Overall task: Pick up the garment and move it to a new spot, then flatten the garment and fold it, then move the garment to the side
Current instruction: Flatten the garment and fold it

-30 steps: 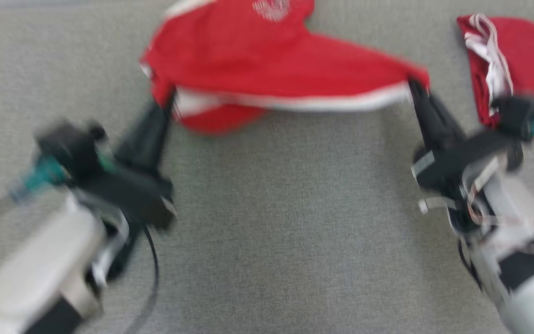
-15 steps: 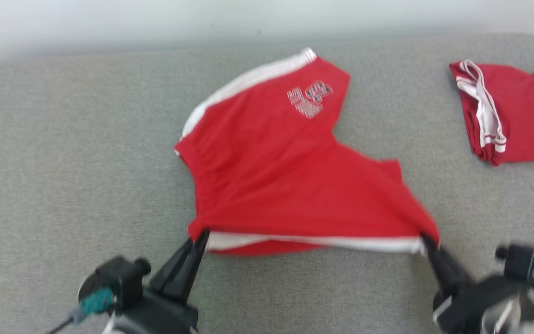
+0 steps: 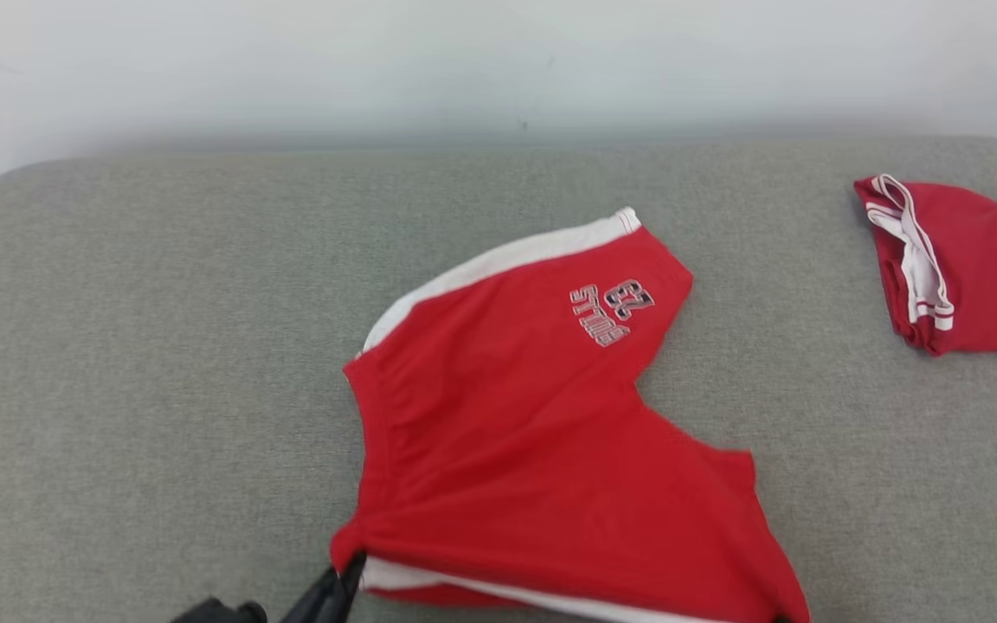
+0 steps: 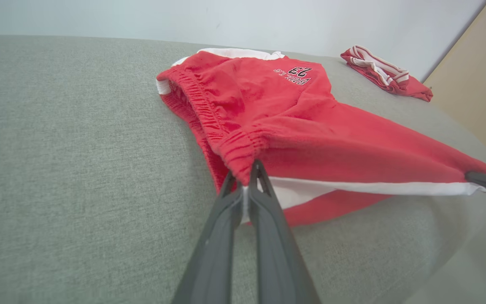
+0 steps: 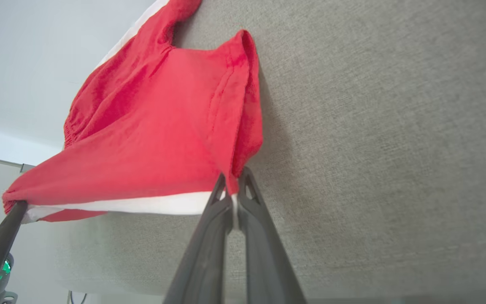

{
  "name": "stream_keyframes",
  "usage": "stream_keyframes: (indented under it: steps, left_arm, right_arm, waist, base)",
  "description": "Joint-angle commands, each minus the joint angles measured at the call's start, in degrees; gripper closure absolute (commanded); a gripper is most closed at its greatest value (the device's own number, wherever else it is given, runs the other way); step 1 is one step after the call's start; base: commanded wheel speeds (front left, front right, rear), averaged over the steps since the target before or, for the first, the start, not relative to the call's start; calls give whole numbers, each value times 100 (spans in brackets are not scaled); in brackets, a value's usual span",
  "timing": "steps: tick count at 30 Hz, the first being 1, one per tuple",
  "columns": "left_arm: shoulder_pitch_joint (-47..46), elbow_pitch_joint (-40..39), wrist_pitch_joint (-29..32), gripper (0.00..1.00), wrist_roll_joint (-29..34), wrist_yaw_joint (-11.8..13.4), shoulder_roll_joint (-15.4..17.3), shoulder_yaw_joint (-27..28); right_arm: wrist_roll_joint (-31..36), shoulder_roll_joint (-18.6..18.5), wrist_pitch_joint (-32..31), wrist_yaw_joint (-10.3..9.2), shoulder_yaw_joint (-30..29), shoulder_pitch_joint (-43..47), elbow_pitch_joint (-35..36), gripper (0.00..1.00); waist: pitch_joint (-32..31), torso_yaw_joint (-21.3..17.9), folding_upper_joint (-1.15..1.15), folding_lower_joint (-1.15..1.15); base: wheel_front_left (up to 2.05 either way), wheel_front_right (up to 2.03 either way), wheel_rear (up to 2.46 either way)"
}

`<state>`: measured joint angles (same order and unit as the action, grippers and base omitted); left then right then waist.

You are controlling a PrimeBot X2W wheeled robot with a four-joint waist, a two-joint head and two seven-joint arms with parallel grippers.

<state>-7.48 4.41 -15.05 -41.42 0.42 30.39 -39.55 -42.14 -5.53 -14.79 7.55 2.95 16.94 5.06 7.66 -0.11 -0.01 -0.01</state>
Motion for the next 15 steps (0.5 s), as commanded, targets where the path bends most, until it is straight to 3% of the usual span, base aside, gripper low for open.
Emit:
stream_keyframes:
  steps: [1, 6, 15]
  left_arm:
    - [126, 15, -15, 100, 75, -29, -19, -9]
    - [203, 99, -15, 100, 177, -139, -148, 96]
    - [-68, -47, -15, 100, 427, -358, -479, 211]
  right_arm:
    - [43, 52, -41, -17, -75, 132, 58, 100]
    - [143, 168, -171, -17, -360, 179, 299, 100]
    - [-136, 227, -635, -16, -956, -713, 398, 100]
  waist:
    - [-66, 69, 1, 1]
    - [-29, 83, 1, 1]
    - [71, 215, 1, 1]
  base:
    - [0, 0, 0]
    - [0, 0, 0]
    - [0, 0, 0]
